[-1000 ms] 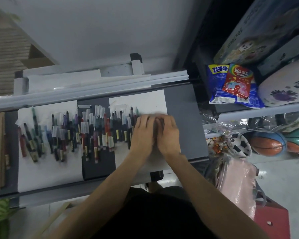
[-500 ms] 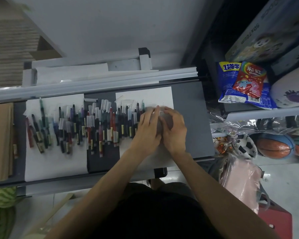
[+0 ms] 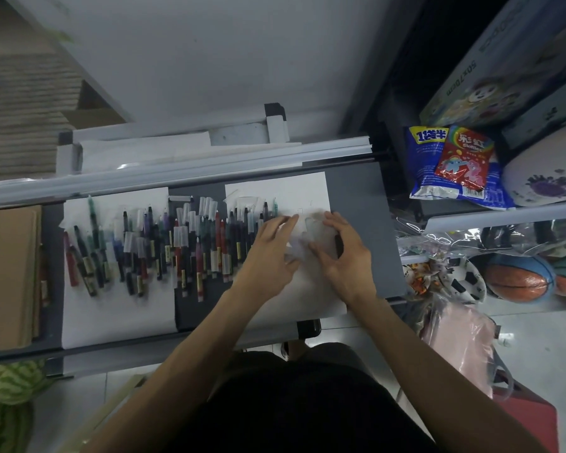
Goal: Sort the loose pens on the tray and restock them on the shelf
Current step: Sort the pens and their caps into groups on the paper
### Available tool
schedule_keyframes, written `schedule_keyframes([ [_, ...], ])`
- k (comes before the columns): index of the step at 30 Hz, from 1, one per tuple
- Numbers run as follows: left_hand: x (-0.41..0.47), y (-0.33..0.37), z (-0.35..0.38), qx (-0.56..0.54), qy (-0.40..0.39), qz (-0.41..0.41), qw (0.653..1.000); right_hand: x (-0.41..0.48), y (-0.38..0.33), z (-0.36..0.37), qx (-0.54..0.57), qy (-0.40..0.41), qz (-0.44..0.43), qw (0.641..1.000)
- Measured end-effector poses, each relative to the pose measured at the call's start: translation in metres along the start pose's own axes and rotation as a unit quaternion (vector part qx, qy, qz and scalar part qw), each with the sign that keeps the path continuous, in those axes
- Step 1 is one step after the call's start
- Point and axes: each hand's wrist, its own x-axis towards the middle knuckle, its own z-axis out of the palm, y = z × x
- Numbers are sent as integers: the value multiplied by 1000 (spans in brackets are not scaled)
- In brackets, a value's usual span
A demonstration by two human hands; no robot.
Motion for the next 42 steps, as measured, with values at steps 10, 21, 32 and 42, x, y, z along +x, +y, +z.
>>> schedule_keyframes([
  [10,-23,3,-35,97,-1,1,995,-18,-27,3,-273,-25,-100,957],
  [21,-62,-49,-93,161,-20,-56,985,-35,-91,67,-301,-66,56,950],
  [32,-71,-72,-105,108,-39,-52,992,-28,-106,103,-330,-23,161,930],
  [42,-70,-70,-104,75,-57,-50,994,-21,-110,107,-294,-8,191,936],
])
